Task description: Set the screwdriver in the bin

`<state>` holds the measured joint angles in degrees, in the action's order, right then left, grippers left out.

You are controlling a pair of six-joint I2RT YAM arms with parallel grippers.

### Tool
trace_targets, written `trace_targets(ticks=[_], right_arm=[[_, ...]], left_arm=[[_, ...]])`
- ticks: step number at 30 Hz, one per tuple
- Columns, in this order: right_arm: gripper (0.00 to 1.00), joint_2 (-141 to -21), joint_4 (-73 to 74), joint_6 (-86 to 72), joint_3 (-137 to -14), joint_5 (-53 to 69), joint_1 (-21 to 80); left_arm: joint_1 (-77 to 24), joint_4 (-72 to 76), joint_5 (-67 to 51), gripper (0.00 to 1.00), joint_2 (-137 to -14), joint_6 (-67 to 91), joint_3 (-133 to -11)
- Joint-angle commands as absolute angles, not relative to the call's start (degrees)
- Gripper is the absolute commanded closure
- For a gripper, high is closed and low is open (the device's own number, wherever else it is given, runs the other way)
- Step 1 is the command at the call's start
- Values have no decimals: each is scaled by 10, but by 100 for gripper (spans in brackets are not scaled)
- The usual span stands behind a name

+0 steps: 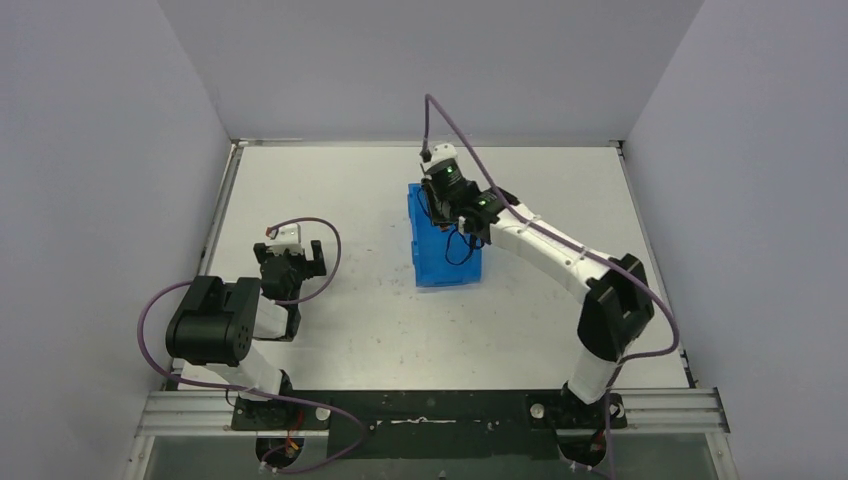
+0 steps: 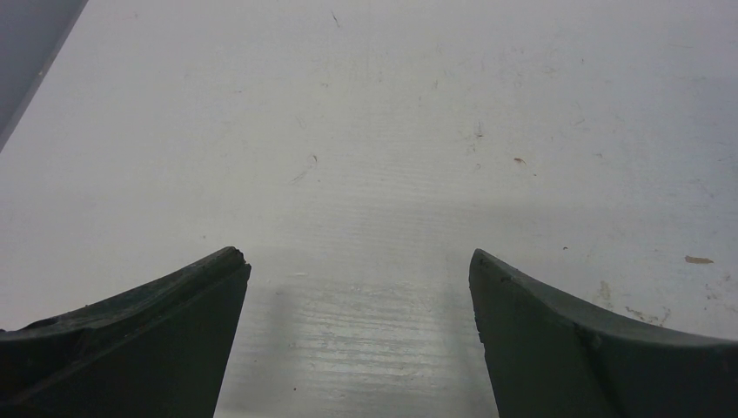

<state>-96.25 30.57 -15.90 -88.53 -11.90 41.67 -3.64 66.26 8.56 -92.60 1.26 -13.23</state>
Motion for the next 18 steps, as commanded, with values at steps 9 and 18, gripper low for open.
trace_targets(ticks=[9, 18], right_arm=[[100, -1113, 299, -187, -839, -113, 418], [70, -1162, 297, -215, -847, -117, 410]], left_arm=[[-34, 695, 84, 3, -923, 15, -145], [-34, 696, 84, 3, -923, 15, -145]])
